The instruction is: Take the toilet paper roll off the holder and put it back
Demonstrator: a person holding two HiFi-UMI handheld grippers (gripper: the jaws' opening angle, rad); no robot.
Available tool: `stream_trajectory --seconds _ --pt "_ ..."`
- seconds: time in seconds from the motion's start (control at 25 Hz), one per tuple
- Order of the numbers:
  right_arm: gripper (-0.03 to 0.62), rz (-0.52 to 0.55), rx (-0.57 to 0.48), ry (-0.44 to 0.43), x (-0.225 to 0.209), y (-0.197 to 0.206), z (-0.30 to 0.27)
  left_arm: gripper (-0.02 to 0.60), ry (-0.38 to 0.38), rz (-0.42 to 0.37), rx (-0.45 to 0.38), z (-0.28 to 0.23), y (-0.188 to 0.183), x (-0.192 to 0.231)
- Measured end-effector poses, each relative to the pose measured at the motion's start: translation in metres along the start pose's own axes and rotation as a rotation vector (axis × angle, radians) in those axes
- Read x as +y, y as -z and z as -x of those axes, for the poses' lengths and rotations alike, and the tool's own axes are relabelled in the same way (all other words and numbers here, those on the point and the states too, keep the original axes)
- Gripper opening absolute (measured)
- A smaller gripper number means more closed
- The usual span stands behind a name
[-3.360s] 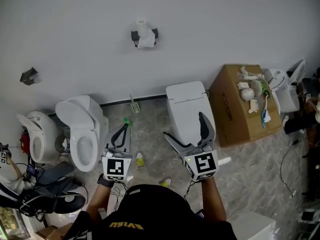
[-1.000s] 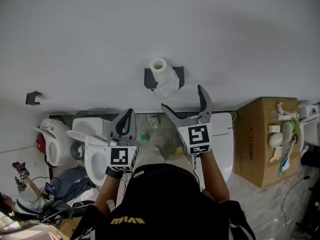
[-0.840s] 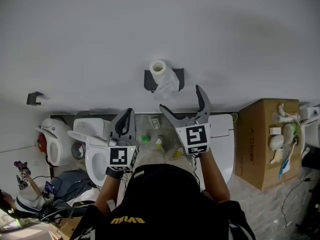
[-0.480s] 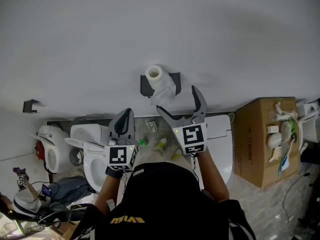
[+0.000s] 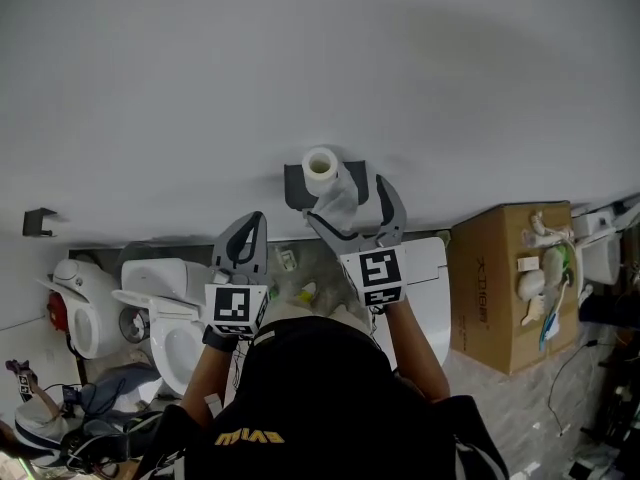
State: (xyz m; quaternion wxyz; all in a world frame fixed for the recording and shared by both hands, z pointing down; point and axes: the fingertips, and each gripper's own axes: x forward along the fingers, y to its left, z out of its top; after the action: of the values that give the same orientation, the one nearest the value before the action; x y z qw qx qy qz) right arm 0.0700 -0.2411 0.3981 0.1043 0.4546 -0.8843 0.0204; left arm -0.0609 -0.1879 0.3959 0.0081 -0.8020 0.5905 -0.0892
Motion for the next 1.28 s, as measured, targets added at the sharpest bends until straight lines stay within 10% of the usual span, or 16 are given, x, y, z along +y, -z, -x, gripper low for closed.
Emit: stream_trajectory --seconds 1.28 --pt "0.394 0.038 0.146 0.155 0.008 0.022 -0.065 0.011 0.213 0.091 -0.036 -0.034 0.051 0.048"
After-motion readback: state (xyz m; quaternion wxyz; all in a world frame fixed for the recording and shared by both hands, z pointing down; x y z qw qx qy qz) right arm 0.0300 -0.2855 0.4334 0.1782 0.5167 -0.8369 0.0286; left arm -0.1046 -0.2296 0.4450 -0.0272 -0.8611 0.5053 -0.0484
